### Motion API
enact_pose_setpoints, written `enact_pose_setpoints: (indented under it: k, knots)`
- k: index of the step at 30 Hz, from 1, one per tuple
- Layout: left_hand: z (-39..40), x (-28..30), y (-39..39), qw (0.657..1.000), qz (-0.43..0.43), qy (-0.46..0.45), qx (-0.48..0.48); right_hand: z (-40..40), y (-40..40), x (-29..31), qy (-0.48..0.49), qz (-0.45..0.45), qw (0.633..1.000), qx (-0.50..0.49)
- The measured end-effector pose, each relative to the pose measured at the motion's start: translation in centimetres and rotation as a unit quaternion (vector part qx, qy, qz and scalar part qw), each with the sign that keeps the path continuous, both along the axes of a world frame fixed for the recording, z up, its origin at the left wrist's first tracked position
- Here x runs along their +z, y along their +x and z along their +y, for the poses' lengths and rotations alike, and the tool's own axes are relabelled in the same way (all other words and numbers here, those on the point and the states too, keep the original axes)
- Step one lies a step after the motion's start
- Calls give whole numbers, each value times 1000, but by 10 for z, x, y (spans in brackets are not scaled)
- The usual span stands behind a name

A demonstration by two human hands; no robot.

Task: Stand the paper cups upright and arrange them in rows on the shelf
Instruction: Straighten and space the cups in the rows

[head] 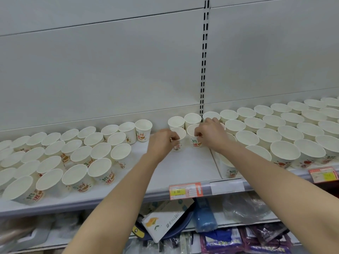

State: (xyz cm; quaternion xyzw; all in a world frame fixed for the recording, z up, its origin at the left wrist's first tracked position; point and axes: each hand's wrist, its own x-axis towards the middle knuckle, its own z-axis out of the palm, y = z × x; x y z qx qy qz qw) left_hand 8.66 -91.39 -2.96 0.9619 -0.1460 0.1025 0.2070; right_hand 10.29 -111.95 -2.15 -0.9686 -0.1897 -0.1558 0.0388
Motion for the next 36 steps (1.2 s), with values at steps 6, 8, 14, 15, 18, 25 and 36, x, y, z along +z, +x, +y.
enact_pose_setpoints:
  k: [6, 8, 14, 15, 18, 25, 36]
  knots:
    - [55, 17, 2, 994, -57, 16, 89, 18, 6, 4, 107, -104, 987, 58]
    - [88, 25, 10, 982, -66, 43, 172, 42, 10, 8, 112, -122, 983, 76]
    - [145, 30, 34, 971, -25, 71, 229, 118, 31, 5, 125, -60, 987, 80]
    - [148, 30, 37, 973, -22, 71, 220, 129, 36, 2, 126, -37, 989, 71]
    - [152, 32, 47, 978, -18, 61, 200, 155, 50, -5, 135, -14, 989, 49]
    - [153, 31, 66, 980, 24, 104, 166, 181, 62, -13, 112, 27, 993, 33]
    - [138, 19, 80, 990, 10, 107, 92, 146, 59, -5, 108, -24, 994, -12]
